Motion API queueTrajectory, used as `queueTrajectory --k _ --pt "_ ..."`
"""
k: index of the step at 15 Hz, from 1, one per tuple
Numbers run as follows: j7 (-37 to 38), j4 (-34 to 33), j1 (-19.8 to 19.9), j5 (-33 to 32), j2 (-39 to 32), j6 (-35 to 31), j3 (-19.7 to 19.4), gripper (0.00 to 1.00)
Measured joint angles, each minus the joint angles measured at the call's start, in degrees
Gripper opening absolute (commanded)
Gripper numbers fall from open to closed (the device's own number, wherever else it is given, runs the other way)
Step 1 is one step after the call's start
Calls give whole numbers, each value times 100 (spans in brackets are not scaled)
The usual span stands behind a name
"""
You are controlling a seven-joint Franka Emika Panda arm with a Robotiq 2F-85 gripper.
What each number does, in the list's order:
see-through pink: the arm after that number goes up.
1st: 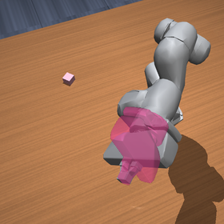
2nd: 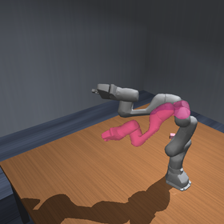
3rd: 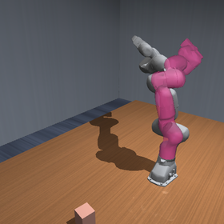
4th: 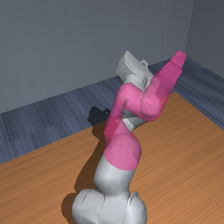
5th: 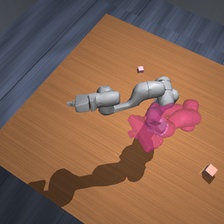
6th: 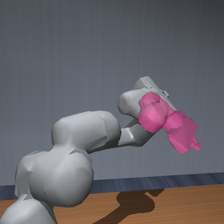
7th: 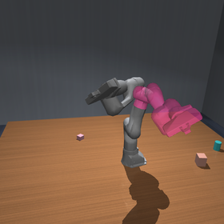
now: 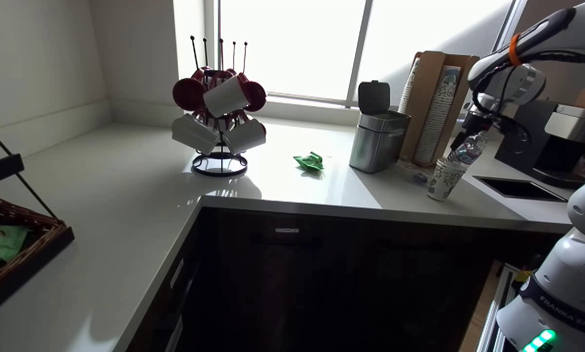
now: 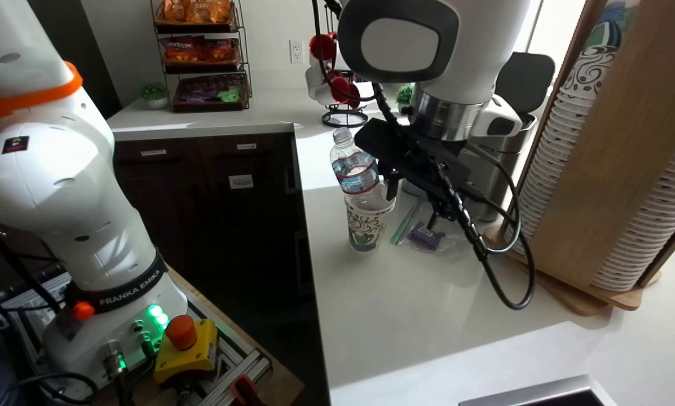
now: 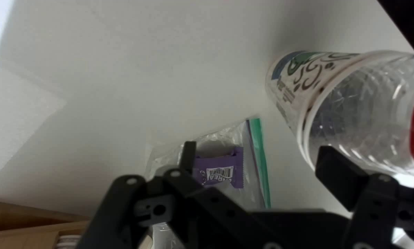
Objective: Put the bottle in the bin and close the lid of the bin
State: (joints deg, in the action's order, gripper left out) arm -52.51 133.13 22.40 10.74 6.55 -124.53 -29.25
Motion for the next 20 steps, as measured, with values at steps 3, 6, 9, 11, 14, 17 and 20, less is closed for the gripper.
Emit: queueTrajectory --k 3,6,9,11,14,17,20 --pt "-8 -1 -9 43 -1 0 41 81" --pt "-13 -1 -39 83 -6 0 97 84" --pt "-28 0 -77 170 -19 0 175 71" --pt "-33 0 -105 207 -28 0 233 53" --pt "-41 -18 -153 259 -27 0 302 31" --pt "-48 -45 -189 268 -26 0 359 9" --pt "-54 -95 -209 268 -25 0 398 0"
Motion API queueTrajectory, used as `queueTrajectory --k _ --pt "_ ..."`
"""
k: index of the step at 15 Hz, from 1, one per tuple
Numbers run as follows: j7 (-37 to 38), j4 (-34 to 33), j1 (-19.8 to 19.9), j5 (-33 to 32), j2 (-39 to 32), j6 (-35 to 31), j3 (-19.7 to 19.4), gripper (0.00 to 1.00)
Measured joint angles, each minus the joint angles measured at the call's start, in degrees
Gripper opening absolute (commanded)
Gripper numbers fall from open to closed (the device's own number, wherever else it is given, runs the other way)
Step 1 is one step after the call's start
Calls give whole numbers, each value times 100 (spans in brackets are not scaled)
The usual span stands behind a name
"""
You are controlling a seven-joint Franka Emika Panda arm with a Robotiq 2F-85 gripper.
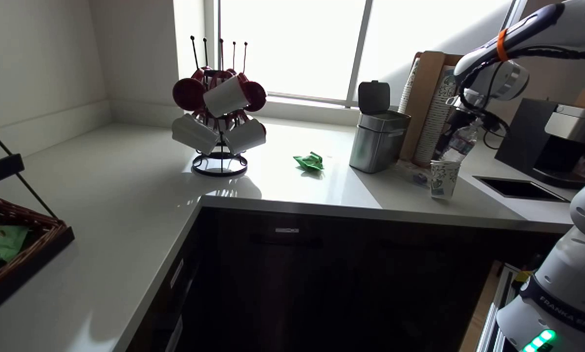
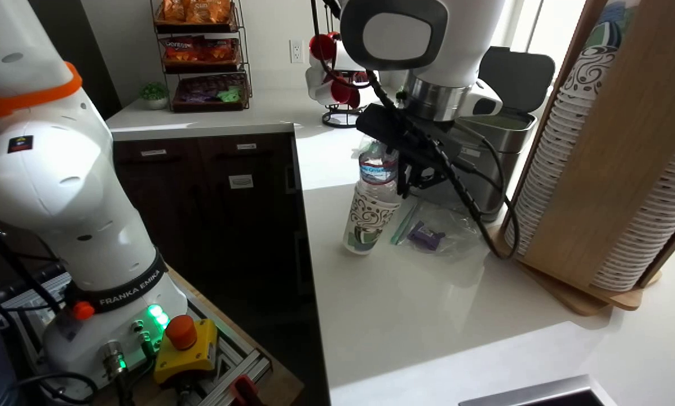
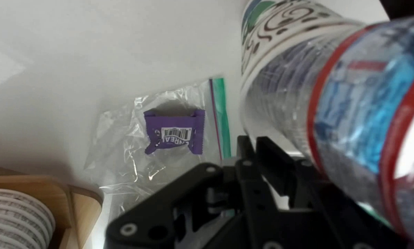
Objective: Put the bottle in the bin and close the lid of the bin
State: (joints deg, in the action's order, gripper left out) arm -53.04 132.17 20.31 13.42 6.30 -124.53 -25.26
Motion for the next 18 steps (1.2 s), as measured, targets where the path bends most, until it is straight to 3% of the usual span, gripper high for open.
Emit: queueTrajectory --k 11,12,14,16,18 --pt "-74 -12 -13 -48 8 0 87 1" --pt "-80 -6 -13 -118 22 0 111 13" --pt "-81 8 -13 -308 55 0 152 25" --pt "-81 18 -8 -537 87 0 157 53" --pt "-82 41 5 -778 126 0 152 67"
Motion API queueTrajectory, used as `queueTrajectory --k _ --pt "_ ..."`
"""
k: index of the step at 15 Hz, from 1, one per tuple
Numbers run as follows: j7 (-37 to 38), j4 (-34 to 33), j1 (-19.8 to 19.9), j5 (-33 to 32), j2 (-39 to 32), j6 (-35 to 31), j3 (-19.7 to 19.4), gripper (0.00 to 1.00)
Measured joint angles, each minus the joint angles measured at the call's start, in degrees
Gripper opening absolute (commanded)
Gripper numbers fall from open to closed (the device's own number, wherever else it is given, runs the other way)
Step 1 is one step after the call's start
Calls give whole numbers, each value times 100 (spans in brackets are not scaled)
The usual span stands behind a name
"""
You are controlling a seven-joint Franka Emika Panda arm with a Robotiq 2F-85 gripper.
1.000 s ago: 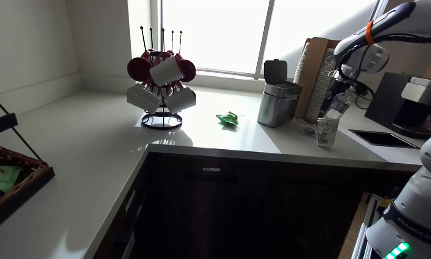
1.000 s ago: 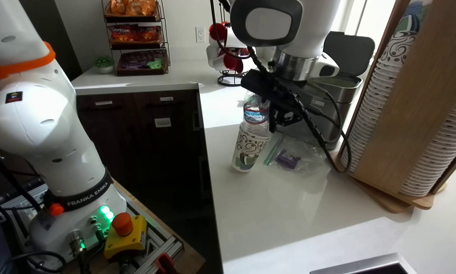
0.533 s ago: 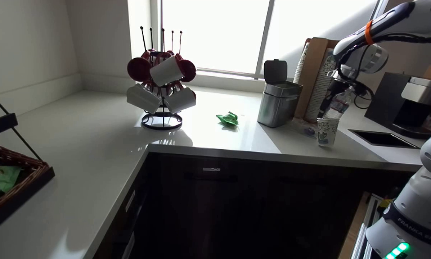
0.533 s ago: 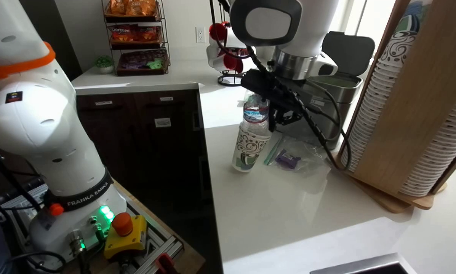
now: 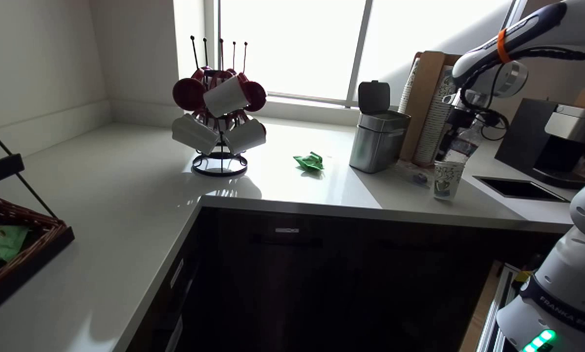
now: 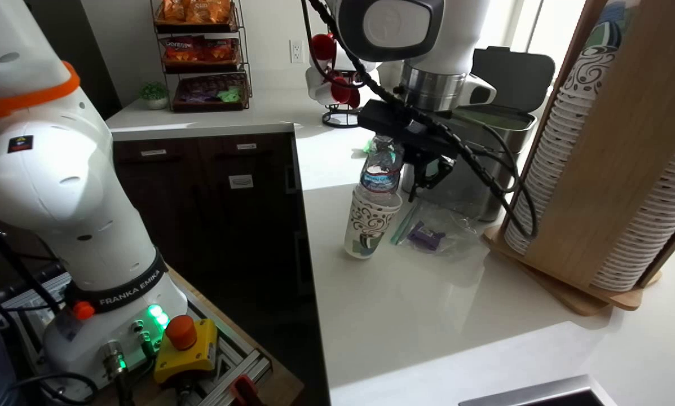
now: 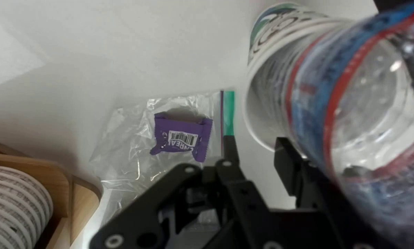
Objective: Put the bottle in the bin and close the lid of the bin
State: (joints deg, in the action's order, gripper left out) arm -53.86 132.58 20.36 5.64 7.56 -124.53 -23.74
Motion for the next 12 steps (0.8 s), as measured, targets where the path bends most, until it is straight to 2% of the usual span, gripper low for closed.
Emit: queueTrajectory --k 4,5,12 --pt "-3 62 5 -340 95 0 8 97" --pt "-3 91 2 -423 133 0 19 100" --pt "121 141 -21 -463 443 0 71 100"
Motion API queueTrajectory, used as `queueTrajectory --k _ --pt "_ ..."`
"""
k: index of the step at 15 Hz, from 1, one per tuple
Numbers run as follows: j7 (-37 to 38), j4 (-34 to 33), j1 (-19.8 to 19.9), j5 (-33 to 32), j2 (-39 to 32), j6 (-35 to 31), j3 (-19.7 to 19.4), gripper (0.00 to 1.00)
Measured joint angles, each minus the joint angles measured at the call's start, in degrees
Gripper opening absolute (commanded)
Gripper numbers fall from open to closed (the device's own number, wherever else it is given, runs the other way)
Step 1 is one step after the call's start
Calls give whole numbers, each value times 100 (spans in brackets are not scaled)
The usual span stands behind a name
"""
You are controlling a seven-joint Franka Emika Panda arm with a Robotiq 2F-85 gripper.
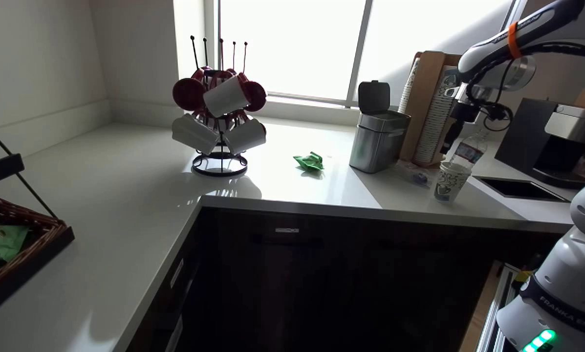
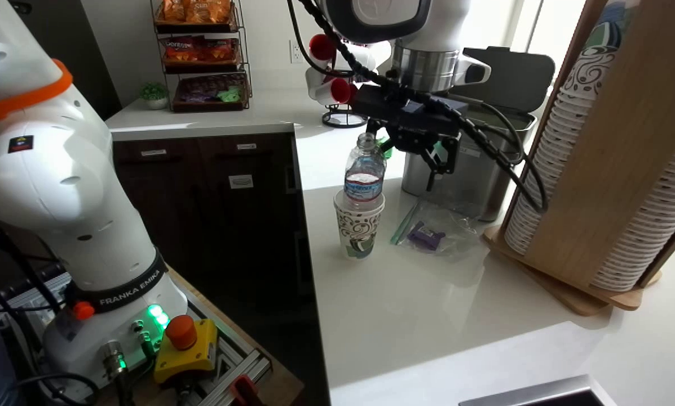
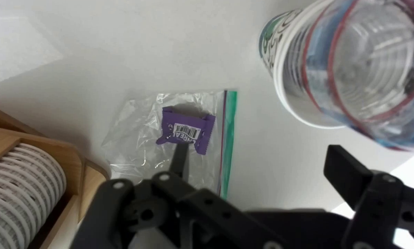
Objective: Put the bottle in the bin and close the lid of the bin
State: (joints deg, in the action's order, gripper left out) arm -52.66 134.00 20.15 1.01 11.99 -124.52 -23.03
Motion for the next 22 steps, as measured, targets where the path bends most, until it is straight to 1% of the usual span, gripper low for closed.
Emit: queueTrajectory --k 3,6,10,16,22 --pt "222 -45 5 172 123 127 -38 100" --pt "596 -186 35 301 371 549 -141 100" --pt "935 -388 74 330 945 1114 -243 100" --pt "1281 -515 78 155 1649 1874 -225 100" --pt "1430 -448 77 -563 1788 2127 -145 100"
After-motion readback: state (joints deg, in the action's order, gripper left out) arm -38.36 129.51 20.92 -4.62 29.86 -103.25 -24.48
